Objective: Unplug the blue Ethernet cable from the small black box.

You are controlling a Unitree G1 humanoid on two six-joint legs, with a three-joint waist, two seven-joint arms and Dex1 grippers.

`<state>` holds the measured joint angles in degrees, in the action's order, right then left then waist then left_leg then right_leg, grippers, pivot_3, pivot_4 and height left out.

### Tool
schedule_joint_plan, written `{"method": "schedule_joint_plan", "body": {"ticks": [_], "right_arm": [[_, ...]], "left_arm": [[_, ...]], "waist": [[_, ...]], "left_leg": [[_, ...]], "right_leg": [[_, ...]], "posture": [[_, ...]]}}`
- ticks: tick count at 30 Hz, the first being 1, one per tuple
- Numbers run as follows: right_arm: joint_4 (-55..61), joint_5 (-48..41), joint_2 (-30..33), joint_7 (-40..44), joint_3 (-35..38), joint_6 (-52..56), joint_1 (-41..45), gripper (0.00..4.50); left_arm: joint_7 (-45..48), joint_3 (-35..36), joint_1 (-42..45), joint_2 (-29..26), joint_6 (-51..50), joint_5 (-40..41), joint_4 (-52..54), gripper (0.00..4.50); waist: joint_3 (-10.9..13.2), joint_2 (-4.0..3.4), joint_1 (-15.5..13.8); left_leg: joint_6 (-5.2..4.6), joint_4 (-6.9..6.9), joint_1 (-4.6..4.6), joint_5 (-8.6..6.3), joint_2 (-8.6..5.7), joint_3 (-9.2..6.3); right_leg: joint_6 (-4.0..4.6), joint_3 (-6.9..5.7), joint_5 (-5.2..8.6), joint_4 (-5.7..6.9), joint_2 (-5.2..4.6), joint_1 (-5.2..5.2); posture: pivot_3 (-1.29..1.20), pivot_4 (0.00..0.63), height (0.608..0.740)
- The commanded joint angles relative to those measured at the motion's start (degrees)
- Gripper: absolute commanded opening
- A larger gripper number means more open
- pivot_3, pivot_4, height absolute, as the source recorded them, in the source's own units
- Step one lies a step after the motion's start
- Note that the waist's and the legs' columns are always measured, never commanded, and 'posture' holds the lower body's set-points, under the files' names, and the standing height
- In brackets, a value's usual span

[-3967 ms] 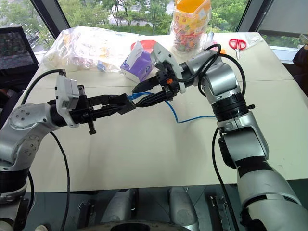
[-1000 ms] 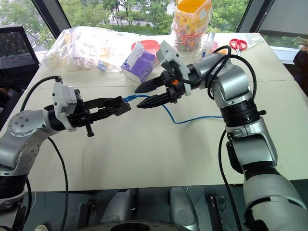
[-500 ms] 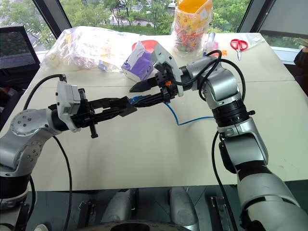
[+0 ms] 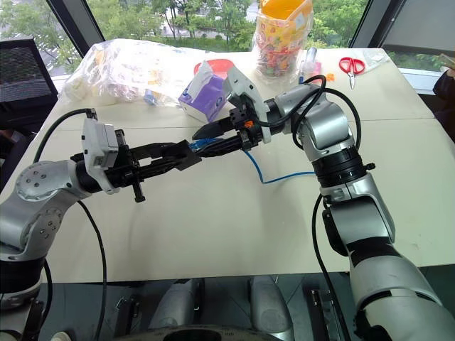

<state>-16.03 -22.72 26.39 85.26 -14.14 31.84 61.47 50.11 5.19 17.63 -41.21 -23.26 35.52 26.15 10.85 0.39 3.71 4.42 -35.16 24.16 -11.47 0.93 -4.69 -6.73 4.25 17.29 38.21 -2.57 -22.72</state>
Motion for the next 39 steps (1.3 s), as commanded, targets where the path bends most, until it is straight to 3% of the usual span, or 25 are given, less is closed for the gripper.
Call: {"method": "schedule_joint_plan", "body": {"ticks": [1,18,29,36,39], "right_arm": [[0.9,-0.6,-0.2,0.0,1.3,-0.2,2.0,0.01],[3.2,-1.8,-0.1,-0.1,2.0,1.6,1.6,0.01],[-1.7,-2.2,2.5,4.4,3.8,1.5,3.5,0.01],[-7.9,1.4,5.0,5.5,2.5,-4.1,4.1,0.01],[-9.8,5.9,5.7,4.0,0.2,-11.3,3.5,0.01]], "left_arm": [[-0.5,1.1,0.5,0.1,0.3,0.4,2.4,0.5],[0.3,1.0,-1.3,-0.1,1.4,-0.4,2.4,0.5],[1.8,3.0,-5.7,-1.7,0.5,1.9,1.6,0.5],[2.1,4.0,-6.8,-3.2,-0.8,3.8,1.6,0.5],[2.9,3.6,-8.1,-4.8,-2.2,4.0,2.5,0.5]], "waist": [[0.0,0.0,0.0],[0.0,0.0,0.1],[0.0,0.0,0.1],[0.0,0.0,0.2],[0.0,0.0,-0.3]], "left_leg": [[0.0,0.0,0.0,0.0,0.0,0.0],[0.0,0.0,0.0,0.0,0.0,0.0],[0.0,0.0,0.0,0.0,0.0,0.0],[0.0,0.0,0.0,0.0,0.0,0.0],[0.0,0.0,0.02,0.0,-0.03,0.01]], "right_leg": [[0.0,0.0,0.0,0.0,0.0,0.0],[0.0,0.0,0.0,0.0,0.0,0.0],[0.0,0.0,0.0,-0.01,0.0,0.0],[0.0,0.0,0.0,-0.01,0.0,0.0],[0.0,0.0,0.01,-0.03,-0.04,-0.01]], "posture": [[0.0,0.15,0.74],[0.0,0.15,0.74],[0.0,0.15,0.74],[0.0,0.15,0.74],[0.0,0.15,0.74]]}}
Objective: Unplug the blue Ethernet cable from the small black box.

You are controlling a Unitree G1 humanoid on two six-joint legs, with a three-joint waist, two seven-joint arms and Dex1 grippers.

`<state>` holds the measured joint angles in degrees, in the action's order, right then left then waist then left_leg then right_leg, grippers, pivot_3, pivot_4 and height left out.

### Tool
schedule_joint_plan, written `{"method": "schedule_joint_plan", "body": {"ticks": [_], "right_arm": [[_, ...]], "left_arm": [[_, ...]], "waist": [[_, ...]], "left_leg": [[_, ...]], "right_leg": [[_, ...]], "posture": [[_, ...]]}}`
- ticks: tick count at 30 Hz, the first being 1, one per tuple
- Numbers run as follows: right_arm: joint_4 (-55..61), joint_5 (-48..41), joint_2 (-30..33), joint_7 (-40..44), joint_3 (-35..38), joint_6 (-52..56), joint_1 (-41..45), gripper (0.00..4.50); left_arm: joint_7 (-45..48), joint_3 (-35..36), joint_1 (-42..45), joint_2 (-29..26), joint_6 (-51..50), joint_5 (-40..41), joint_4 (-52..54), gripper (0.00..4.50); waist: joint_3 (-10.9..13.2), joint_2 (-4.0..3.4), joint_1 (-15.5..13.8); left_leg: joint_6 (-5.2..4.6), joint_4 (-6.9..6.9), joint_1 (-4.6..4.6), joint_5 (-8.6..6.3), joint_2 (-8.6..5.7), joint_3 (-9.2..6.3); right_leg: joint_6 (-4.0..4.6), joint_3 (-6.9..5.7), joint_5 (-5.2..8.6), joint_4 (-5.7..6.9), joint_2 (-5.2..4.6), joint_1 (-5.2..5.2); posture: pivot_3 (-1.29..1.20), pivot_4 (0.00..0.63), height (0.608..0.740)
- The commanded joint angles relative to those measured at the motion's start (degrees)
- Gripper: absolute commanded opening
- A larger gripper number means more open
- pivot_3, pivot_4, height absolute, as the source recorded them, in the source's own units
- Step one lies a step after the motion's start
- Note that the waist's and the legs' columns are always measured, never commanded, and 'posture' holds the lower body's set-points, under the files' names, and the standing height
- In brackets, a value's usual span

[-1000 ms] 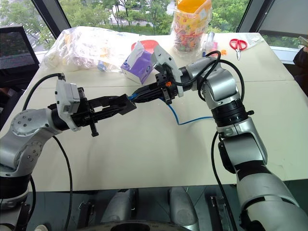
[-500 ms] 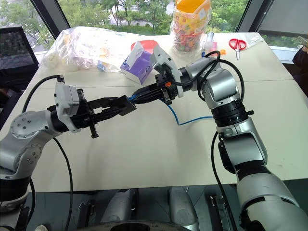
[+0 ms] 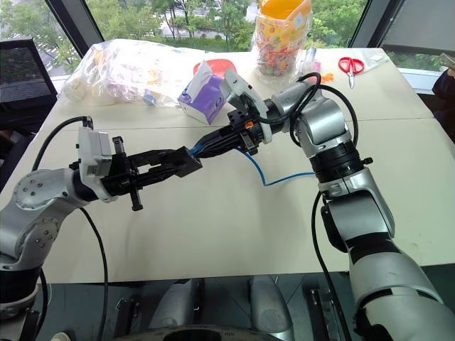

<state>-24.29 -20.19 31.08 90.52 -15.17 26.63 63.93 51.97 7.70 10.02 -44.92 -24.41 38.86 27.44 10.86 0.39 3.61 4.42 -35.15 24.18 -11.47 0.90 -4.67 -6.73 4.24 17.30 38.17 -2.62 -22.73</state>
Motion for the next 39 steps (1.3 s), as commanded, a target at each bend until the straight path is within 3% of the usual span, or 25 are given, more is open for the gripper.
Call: {"method": "schedule_joint_plan", "body": {"ticks": [1,10,15,22,25,31,32,36,39], "right_arm": [[-2.2,3.1,0.7,-1.5,1.5,-6.0,1.3,0.01],[-8.1,6.6,-1.2,-5.8,2.7,-11.2,1.3,0.01],[-25.4,16.7,-5.9,-25.2,1.8,-23.4,2.2,0.01],[-43.9,21.1,-10.3,-43.9,4.9,-26.7,3.5,0.01],[-47.2,20.9,-10.6,-48.7,7.2,-26.2,4.0,1.21],[-48.4,19.1,-9.7,-50.4,13.0,-24.0,5.3,4.28],[-47.9,18.2,-9.3,-48.7,14.2,-23.5,5.6,4.46],[-46.0,14.4,-8.5,-43.4,18.7,-19.4,6.7,4.46],[-40.5,7.6,-8.8,-36.8,23.6,-10.5,7.2,4.46]], "left_arm": [[0.9,1.1,-0.8,-1.1,-1.1,0.4,1.1,0.5],[0.5,1.3,-0.6,0.1,1.7,-3.1,-1.7,0.5],[-4.1,-1.4,3.5,3.5,8.5,-12.9,-9.3,0.5],[-6.8,-7.9,9.7,10.8,17.7,-22.8,-20.8,0.5],[-6.1,-9.1,10.4,12.7,18.5,-23.4,-23.0,0.5],[-4.2,-10.2,11.0,16.4,14.8,-20.7,-25.3,0.5],[-3.9,-10.5,11.4,17.2,14.6,-20.7,-26.3,0.5],[-3.2,-11.6,13.9,19.7,15.0,-22.1,-31.7,0.5],[-4.9,-12.8,19.0,23.1,17.4,-25.1,-42.3,0.5]], "waist": [[0.0,0.02,-0.2],[0.0,0.01,0.2],[0.0,0.03,0.3],[0.0,0.04,0.3],[0.0,0.04,0.3],[0.0,0.03,0.4],[0.0,0.03,0.4],[0.0,0.03,0.3],[0.0,0.02,0.3]], "left_leg": [[0.0,0.0,0.0,0.0,0.0,0.02],[0.0,0.02,-0.02,0.0,0.03,0.02],[0.01,-0.01,-0.07,0.01,0.02,0.03],[0.03,0.04,-0.02,0.03,-0.02,0.03],[0.03,0.1,-0.01,0.03,-0.02,0.03],[0.02,0.06,-0.02,0.03,-0.01,0.03],[0.02,0.05,-0.02,0.03,-0.01,0.03],[0.02,0.03,-0.02,0.03,-0.01,0.02],[0.01,0.02,-0.05,0.03,-0.02,0.0]], "right_leg": [[0.0,0.0,0.0,-0.04,-0.01,0.0],[0.01,0.02,-0.01,0.0,0.03,0.0],[0.02,0.02,-0.01,0.0,0.04,0.04],[0.01,0.03,-0.02,-0.01,0.0,0.02],[0.01,0.03,-0.02,0.0,0.0,-0.03],[0.0,0.04,-0.02,0.07,0.02,-0.03],[0.0,0.04,-0.02,0.07,0.02,-0.02],[0.0,0.04,-0.02,0.06,0.02,0.01],[-0.02,0.02,-0.03,0.07,0.04,0.04]], "posture": [[0.0,0.15,0.74],[0.0,0.15,0.74],[0.0,0.15,0.74],[0.0,0.15,0.74],[0.0,0.15,0.74],[0.0,0.15,0.74],[0.0,0.15,0.74],[0.0,0.15,0.74],[0.0,0.15,0.74]]}}
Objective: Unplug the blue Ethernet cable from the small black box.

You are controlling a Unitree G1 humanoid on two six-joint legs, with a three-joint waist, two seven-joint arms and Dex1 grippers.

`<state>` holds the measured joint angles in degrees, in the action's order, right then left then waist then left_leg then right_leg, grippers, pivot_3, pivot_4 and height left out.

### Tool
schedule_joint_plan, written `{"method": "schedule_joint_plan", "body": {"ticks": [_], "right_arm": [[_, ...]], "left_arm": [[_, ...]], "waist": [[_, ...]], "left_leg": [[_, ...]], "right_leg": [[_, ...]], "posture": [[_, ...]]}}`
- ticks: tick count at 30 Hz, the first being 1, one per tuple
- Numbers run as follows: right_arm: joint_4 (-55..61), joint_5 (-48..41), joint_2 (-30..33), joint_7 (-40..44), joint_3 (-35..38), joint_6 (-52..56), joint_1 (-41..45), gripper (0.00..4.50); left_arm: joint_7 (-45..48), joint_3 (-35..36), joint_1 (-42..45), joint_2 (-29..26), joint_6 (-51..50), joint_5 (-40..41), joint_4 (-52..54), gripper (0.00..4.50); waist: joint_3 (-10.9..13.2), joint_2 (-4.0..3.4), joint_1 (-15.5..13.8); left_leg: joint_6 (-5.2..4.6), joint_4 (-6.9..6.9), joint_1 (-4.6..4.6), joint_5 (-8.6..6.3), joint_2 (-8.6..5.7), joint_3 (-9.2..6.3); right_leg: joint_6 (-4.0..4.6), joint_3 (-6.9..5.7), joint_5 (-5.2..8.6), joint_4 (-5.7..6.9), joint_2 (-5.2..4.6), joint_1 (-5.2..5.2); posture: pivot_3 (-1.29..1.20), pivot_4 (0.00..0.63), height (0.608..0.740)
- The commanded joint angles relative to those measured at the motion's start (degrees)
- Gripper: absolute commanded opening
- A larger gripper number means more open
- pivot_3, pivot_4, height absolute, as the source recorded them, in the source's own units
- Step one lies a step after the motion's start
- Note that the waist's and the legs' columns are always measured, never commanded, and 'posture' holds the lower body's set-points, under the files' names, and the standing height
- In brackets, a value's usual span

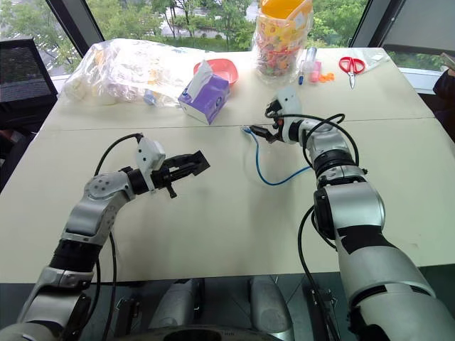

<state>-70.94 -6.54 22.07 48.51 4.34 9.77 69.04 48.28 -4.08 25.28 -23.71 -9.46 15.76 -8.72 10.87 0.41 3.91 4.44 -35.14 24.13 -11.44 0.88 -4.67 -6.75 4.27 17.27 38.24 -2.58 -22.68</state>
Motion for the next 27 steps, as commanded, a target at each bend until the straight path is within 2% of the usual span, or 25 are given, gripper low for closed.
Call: {"method": "schedule_joint_plan", "body": {"ticks": [1,4,7,13,15,16,21,22,27], "right_arm": [[9.3,-7.9,0.0,7.3,4.9,9.6,1.6,4.46],[24.1,-13.4,-0.4,10.8,5.4,20.0,-3.0,4.46],[36.5,-17.0,-0.6,8.8,5.8,27.2,-7.6,4.46],[47.8,-19.9,-1.1,3.9,6.1,32.5,-13.1,4.46],[49.5,-20.6,-1.4,2.9,5.9,33.2,-14.4,4.5],[50.0,-20.8,-1.5,2.5,5.8,33.5,-14.7,4.5],[50.8,-21.7,-1.6,1.5,5.4,34.2,-15.1,4.5],[50.6,-21.7,-1.6,1.6,5.2,34.1,-15.0,4.5],[49.3,-21.8,-0.9,2.7,4.2,33.6,-14.2,4.5]], "left_arm": [[-1.8,-1.1,5.3,2.9,3.6,-3.0,-9.3,0.5],[-3.4,-1.4,9.2,5.2,7.2,-5.6,-17.6,0.5],[-4.1,-1.6,11.6,6.5,10.3,-7.3,-23.5,0.5],[-3.5,-2.5,12.4,7.2,13.9,-9.4,-29.7,0.5],[-3.3,-2.8,11.9,7.2,13.6,-9.6,-30.4,1.53],[-2.9,-2.8,11.5,7.1,13.3,-9.4,-30.2,1.79],[-2.2,-1.8,10.2,6.5,11.6,-9.2,-28.1,4.13],[-1.8,-1.4,9.7,6.1,10.8,-8.8,-27.1,4.47],[0.0,-0.1,6.4,3.6,7.4,-6.9,-19.9,4.47]], "waist": [[0.0,0.0,-0.1],[0.0,-0.01,-0.1],[0.0,-0.02,-0.4],[0.0,-0.02,-1.1],[0.0,-0.03,-1.2],[0.0,-0.04,-1.1],[0.0,-0.04,-1.0],[0.0,-0.04,-0.9],[0.0,-0.04,0.0]], "left_leg": [[0.0,0.0,0.0,0.0,0.0,-0.01],[0.0,-0.04,0.0,0.0,-0.01,-0.02],[-0.01,-0.03,0.0,0.0,-0.01,-0.07],[-0.03,-0.12,-0.21,0.03,-0.05,-0.07],[-0.07,-0.11,-0.37,0.05,-0.05,-0.06],[-0.08,-0.09,-0.44,0.05,-0.05,-0.06],[-0.09,0.02,-0.44,0.06,-0.03,-0.02],[-0.09,0.03,-0.44,0.06,-0.03,-0.02],[-0.09,0.11,-0.44,0.05,-0.02,-0.02]], "right_leg": [[-0.01,0.0,-0.01,0.0,0.01,0.0],[-0.08,0.0,-0.04,0.0,-0.01,0.04],[-0.09,-0.04,-0.04,-0.01,-0.01,0.06],[-0.15,-0.03,-0.09,-0.01,-0.01,0.3],[-0.15,-0.01,-0.09,-0.02,-0.01,0.43],[-0.15,-0.01,-0.09,-0.02,0.0,0.49],[-0.15,0.03,-0.09,-0.01,0.0,0.41],[-0.15,0.03,-0.09,-0.01,0.0,0.41],[-0.15,0.03,-0.09,-0.02,0.0,0.37]], "posture": [[0.0,0.15,0.74],[0.0,0.15,0.74],[0.0,0.15,0.74],[0.0,0.15,0.74],[0.0,0.15,0.74],[0.0,0.15,0.74],[0.0,0.15,0.74],[0.0,0.15,0.74],[0.0,0.15,0.74]]}}
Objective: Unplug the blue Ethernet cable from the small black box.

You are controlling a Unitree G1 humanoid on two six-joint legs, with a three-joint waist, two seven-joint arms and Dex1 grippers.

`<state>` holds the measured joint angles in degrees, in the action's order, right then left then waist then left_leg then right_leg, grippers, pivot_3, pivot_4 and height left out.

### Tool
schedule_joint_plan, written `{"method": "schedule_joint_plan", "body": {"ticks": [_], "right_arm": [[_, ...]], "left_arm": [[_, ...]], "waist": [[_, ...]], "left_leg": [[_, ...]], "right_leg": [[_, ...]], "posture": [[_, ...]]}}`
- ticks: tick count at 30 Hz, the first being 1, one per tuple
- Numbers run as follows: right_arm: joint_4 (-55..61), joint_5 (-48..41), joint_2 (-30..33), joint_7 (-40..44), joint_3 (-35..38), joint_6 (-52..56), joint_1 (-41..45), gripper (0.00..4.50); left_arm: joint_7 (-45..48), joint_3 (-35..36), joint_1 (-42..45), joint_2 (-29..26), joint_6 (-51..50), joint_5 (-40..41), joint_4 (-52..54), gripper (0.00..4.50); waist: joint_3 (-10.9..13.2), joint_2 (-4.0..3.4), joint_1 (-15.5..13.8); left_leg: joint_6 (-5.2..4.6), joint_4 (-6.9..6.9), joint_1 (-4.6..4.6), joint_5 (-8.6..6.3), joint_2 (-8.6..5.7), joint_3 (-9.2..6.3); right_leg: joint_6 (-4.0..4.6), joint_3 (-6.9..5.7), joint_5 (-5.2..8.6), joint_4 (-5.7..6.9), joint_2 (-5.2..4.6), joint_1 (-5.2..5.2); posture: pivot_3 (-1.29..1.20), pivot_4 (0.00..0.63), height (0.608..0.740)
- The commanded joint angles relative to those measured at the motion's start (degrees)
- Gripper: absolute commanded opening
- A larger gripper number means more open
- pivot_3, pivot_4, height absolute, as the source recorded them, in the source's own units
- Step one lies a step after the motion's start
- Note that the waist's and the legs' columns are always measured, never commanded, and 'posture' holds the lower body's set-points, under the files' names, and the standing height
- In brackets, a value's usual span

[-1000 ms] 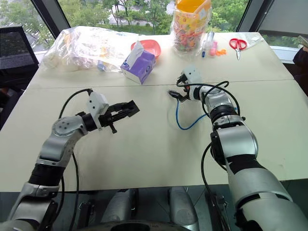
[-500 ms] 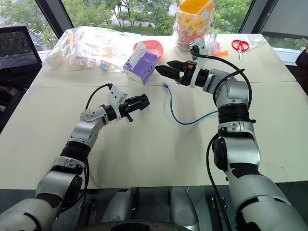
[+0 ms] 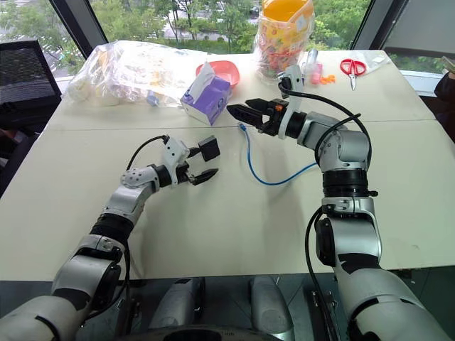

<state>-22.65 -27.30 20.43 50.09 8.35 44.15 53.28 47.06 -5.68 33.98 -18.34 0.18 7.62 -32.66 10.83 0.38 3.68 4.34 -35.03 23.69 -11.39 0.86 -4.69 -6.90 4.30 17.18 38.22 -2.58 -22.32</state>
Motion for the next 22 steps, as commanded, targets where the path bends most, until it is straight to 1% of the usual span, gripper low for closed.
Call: {"method": "schedule_joint_plan", "body": {"ticks": [1,3,7,11,13,16,19,22], "right_arm": [[0.8,-1.0,1.2,1.7,-0.2,-0.8,1.7,4.5],[1.1,-0.6,2.2,3.2,-1.0,-0.9,1.5,4.5],[3.7,1.1,7.3,9.2,-5.3,-2.1,-0.8,4.5],[6.9,2.4,13.5,14.7,-8.7,-3.0,-4.4,4.5],[9.0,4.6,17.9,18.5,-11.1,-6.1,-8.1,4.5],[9.7,6.4,21.4,21.0,-12.6,-9.3,-10.7,4.5],[9.0,8.0,23.8,23.0,-13.3,-12.6,-12.0,4.5],[8.1,7.7,26.0,25.1,-12.6,-12.6,-12.1,4.5]], "left_arm": [[1.4,1.8,-3.4,-2.5,-3.1,1.8,6.2,4.47],[1.7,2.5,-5.6,-4.1,-4.2,2.5,10.6,4.47],[2.4,6.1,-12.3,-9.4,-9.1,5.8,23.6,4.47],[2.6,12.3,-20.3,-15.3,-16.3,11.5,37.9,4.47],[1.5,16.6,-24.1,-17.3,-21.6,16.1,45.6,4.47],[-0.2,19.9,-26.9,-19.2,-28.1,20.4,52.0,4.47],[-1.4,22.1,-29.1,-20.6,-31.9,23.3,56.5,4.47],[-3.6,24.9,-29.5,-20.1,-36.2,28.3,59.0,4.47]], "waist": [[0.0,0.0,0.3],[0.0,-0.01,0.3],[0.0,0.01,0.3],[0.0,0.03,0.2],[0.0,0.03,-0.1],[0.1,0.05,-0.4],[0.1,0.06,-0.4],[0.1,0.08,-0.3]], "left_leg": [[0.0,0.01,0.0,0.0,0.0,0.0],[0.0,0.02,0.0,0.0,0.01,0.0],[0.0,0.02,0.05,0.0,0.02,0.0],[0.0,0.02,0.13,0.0,0.01,0.0],[0.0,0.0,0.16,0.0,0.01,0.0],[0.01,-0.04,0.2,-0.01,0.01,0.03],[0.01,-0.08,0.18,-0.01,0.02,0.05],[0.01,-0.09,0.15,-0.01,0.04,0.09]], "right_leg": [[0.0,0.0,0.0,0.0,0.0,0.0],[0.0,0.0,0.0,0.0,0.0,-0.01],[0.0,0.0,0.0,-0.02,-0.01,-0.05],[0.01,0.0,0.01,-0.09,-0.05,-0.07],[0.02,0.0,0.01,-0.14,-0.07,-0.06],[0.02,0.0,0.02,-0.21,-0.09,-0.06],[0.04,0.01,0.03,-0.2,-0.07,-0.06],[0.05,0.03,0.04,-0.2,-0.05,-0.06]], "posture": [[0.0,0.15,0.74],[0.0,0.15,0.74],[0.0,0.15,0.74],[0.0,0.15,0.74],[0.0,0.15,0.74],[0.0,0.15,0.74],[0.0,0.15,0.74],[0.0,0.15,0.74]]}}
